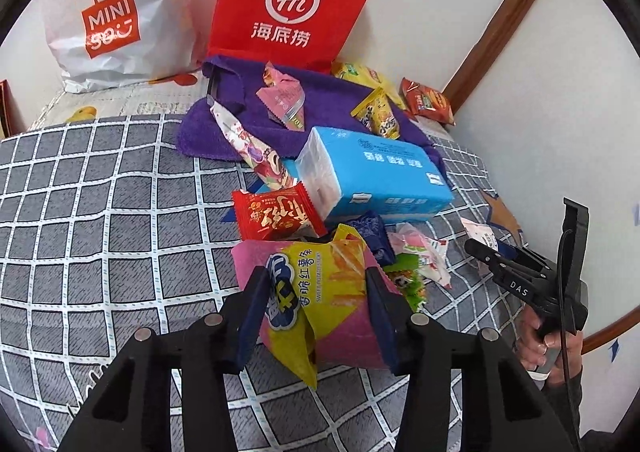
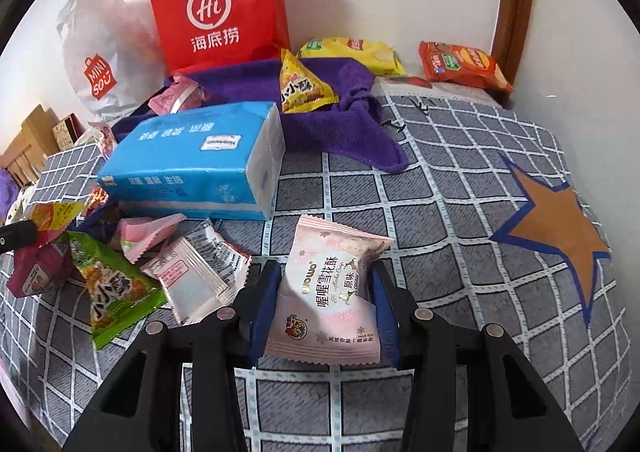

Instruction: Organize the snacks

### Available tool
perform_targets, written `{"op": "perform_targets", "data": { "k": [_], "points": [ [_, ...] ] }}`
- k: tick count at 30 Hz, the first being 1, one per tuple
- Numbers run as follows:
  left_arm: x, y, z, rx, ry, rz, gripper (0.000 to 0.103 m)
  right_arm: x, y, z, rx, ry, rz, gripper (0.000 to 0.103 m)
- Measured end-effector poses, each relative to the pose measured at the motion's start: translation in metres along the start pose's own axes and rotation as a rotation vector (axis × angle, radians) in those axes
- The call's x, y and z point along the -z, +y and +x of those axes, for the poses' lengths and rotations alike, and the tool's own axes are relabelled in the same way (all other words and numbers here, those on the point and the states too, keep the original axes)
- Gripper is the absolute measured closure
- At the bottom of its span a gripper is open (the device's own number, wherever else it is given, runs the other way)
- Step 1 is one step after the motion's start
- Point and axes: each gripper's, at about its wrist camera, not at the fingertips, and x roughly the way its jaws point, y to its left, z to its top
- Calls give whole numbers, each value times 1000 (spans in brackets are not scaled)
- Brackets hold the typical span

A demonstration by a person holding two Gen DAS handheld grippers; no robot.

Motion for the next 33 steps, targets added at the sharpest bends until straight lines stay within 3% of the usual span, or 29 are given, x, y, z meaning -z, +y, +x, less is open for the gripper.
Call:
{"op": "perform_targets", "data": {
  "k": [21, 33],
  "points": [
    [-31, -28, -43, 44, -105, 31, 58, -49, 24, -77, -19, -116, -11, 58],
    [-72, -28, -37, 52, -112, 29, 58, -91, 27, -79, -25, -148, -15, 58]
  ]
}}
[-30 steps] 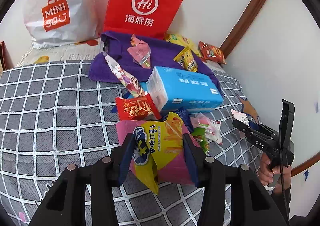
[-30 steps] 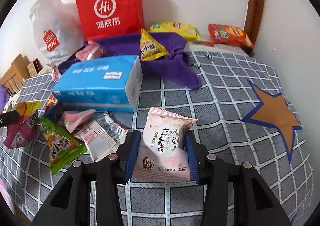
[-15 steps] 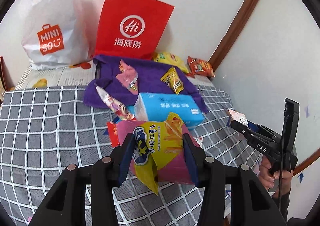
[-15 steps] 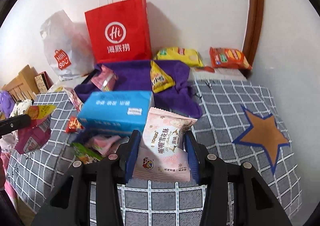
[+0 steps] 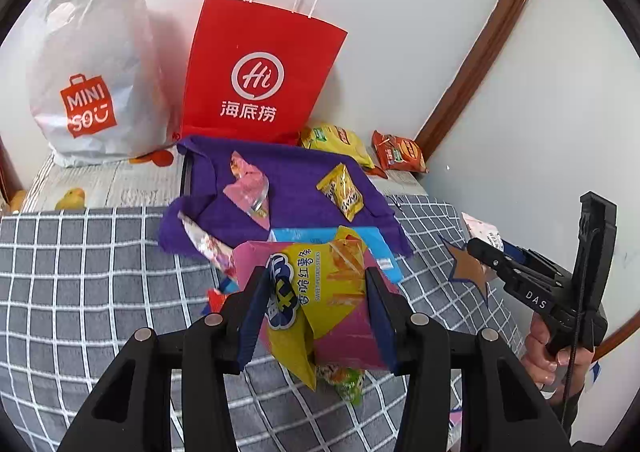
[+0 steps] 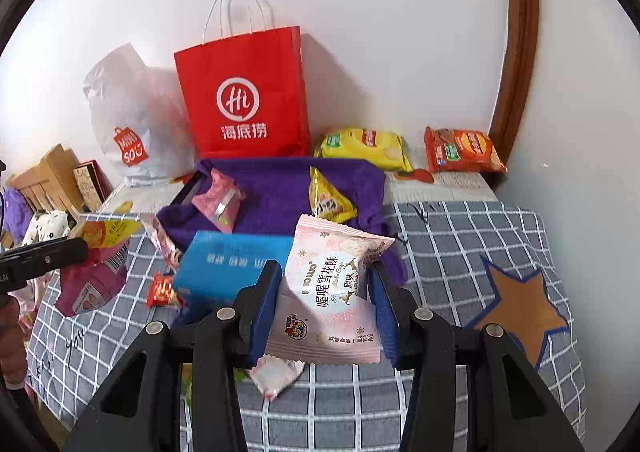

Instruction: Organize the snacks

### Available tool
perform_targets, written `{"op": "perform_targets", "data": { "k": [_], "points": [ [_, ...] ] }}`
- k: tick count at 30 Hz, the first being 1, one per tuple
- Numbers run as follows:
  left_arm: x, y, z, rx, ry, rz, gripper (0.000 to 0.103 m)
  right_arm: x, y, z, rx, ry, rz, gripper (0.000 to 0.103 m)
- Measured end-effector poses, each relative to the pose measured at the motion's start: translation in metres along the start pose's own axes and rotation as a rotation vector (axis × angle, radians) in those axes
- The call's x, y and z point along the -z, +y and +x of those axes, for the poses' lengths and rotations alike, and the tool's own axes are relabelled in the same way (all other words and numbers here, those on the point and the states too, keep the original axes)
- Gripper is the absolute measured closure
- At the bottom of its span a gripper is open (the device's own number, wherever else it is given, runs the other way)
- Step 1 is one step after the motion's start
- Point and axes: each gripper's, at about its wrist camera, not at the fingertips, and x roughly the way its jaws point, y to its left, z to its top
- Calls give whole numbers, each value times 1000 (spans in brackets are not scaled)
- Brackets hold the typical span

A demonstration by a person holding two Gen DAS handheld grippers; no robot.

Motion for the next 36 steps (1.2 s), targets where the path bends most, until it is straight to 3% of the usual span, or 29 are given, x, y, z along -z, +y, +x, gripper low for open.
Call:
{"op": "perform_targets", "data": {
  "k": [10, 20, 25, 31, 36],
  "points": [
    [-45, 7, 19, -17, -3, 2, 58, -48, 5, 27, -13, -30, -34, 58],
    [-90, 20, 50, -68, -17, 8, 59, -88, 2, 82, -31, -11, -25, 58],
    [-109, 26, 70, -48, -24, -2, 62, -106, 2, 111, -45, -6, -18, 58],
    [-116, 33, 99, -43, 5, -5, 64, -108, 12, 145, -59, 28, -44, 58],
    [-117, 43, 116, -104, 38, -10, 64, -106, 19, 172, -69, 74, -68, 58]
  ]
}}
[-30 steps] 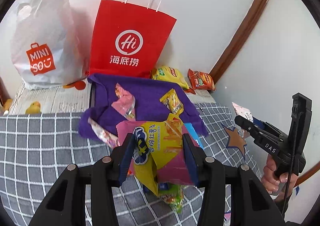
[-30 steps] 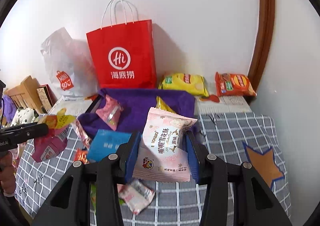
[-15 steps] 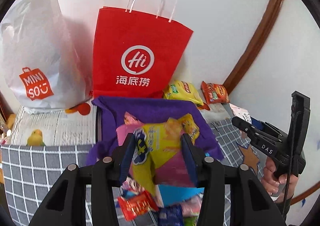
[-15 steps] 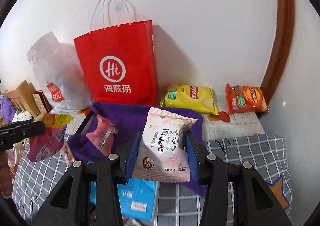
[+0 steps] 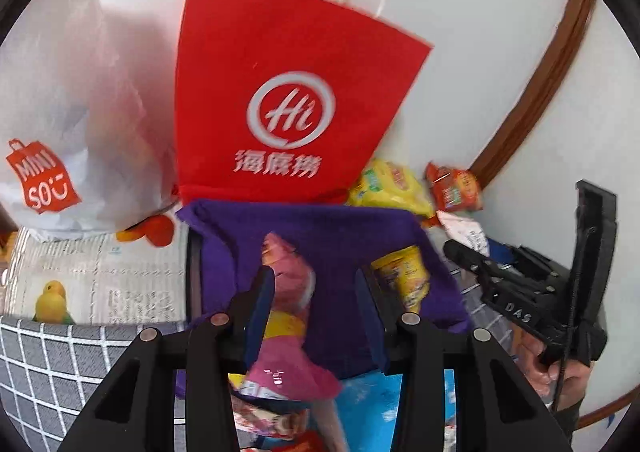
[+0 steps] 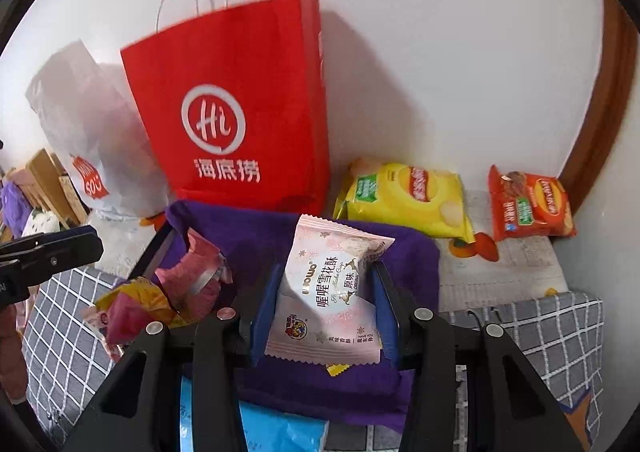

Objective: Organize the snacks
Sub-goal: 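Open both grippers over the purple cloth to drop the cookie packet and pink-yellow bag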

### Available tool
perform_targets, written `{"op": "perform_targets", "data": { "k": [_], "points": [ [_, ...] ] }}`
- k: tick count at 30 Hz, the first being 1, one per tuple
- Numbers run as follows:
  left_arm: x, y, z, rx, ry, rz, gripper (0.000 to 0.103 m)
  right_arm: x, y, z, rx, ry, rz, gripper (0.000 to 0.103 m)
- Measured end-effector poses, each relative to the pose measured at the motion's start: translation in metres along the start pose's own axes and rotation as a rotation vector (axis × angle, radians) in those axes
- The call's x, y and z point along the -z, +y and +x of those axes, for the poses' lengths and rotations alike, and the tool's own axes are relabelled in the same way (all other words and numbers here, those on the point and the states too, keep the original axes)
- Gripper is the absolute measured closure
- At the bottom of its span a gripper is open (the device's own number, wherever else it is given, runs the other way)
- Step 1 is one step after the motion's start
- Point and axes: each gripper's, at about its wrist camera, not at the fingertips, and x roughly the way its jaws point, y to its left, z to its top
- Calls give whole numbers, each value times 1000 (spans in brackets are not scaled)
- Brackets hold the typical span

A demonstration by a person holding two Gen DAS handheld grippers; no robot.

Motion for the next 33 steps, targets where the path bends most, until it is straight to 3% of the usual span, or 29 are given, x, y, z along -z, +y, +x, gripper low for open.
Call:
{"op": "perform_targets", "data": {
  "k": [3, 5, 7, 11, 15, 19, 24, 33],
  "points": [
    [3, 8, 8, -16, 31, -1, 61, 2, 6, 11, -15, 29, -32, 58],
    [3, 11, 11, -20, 46, 0, 53, 5, 10, 17, -31, 43, -50, 58],
    [3, 14, 13, -31, 53, 7, 36, 8, 14, 24, -43, 68, -66, 58],
    [7, 14, 24, -74, 107, 52, 30, 12, 18, 34, -51, 105, -94, 58],
    [14, 16, 47, -136, 202, 76, 30, 16, 15, 44, -38, 135, -98, 58],
    [22, 19, 65, -122, 259, 67, 34, 21, 11, 54, -45, 180, -102, 58],
    [24, 13, 65, -94, 227, 85, 56, 23, 9, 58, -52, 181, -99, 57],
    [16, 23, 55, -25, 98, -20, 61, 16, 8, 44, -91, 135, -81, 46]
  ]
}}
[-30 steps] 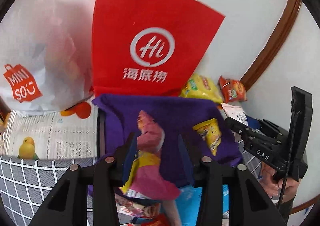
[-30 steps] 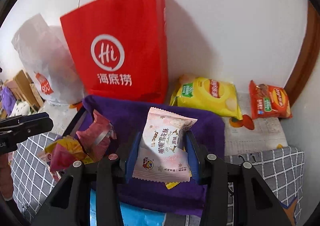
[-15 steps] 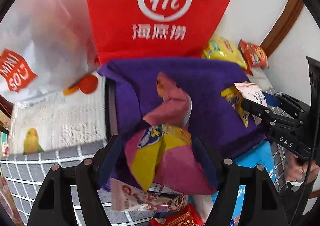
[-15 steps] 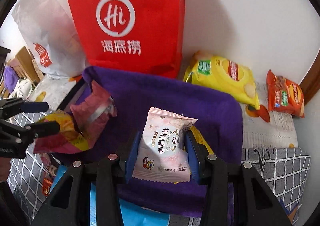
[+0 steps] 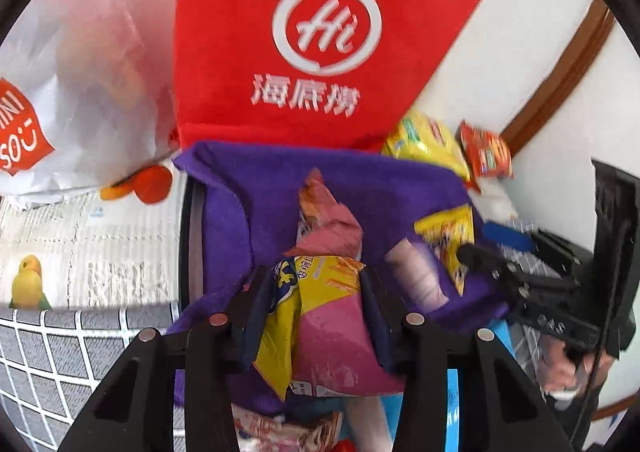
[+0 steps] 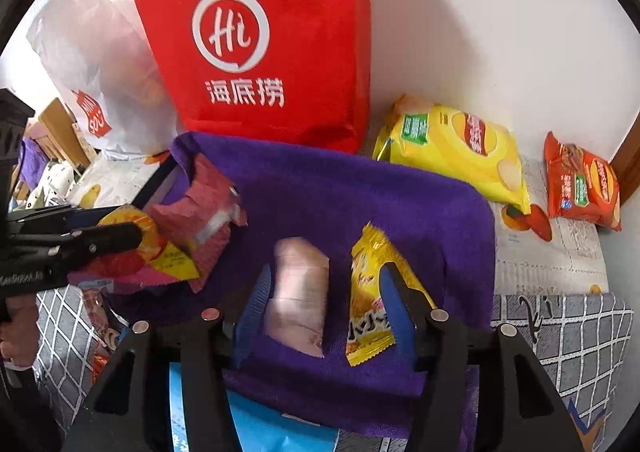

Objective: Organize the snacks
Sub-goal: 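Open both grippers over the purple cloth to drop the cookie packet and pink-yellow bag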

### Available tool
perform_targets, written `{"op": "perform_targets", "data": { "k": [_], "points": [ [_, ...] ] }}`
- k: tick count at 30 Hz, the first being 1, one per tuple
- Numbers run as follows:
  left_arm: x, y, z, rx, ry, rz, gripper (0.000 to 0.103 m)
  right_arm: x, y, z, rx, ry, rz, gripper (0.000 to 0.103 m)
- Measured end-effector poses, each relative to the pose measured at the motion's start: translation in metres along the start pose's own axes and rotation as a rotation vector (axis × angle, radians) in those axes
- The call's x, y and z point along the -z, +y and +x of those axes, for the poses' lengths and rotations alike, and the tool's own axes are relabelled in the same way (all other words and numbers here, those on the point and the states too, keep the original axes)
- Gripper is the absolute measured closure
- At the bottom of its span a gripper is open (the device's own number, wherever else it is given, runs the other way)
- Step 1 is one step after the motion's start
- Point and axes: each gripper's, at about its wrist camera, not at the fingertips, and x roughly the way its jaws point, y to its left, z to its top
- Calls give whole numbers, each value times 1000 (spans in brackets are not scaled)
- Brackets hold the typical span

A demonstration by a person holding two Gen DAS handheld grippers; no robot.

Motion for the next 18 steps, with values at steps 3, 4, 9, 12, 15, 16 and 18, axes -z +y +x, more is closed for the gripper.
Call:
{"op": "perform_targets", "data": {
  "k": [3, 4, 9, 12, 15, 16, 18],
  "points": [
    [1, 2, 5, -19, -31, -19, 61, -2, 0, -7, -2, -20, 2, 45],
    [2, 3, 9, -14, -28, -28, 61, -2, 1, -9, 1, -24, 1, 45],
    [1, -4, 14, -32, -28, -23, 56, -4, 4, -23, 25, -60, -14, 45],
    [-2, -4, 9, -45, -12, -27, 41, -3, 6, -36, 31, -82, -11, 45],
    [-5, -4, -5, -45, -23, -40, 38, 4, 7, -49, 46, -102, 5, 45],
    [-6, -3, -10, -44, -28, -40, 38, 6, 7, -53, 48, -104, 11, 44],
    [-7, -4, -23, -40, -41, -33, 37, 14, 8, -62, 45, -107, 29, 44]
  ]
}}
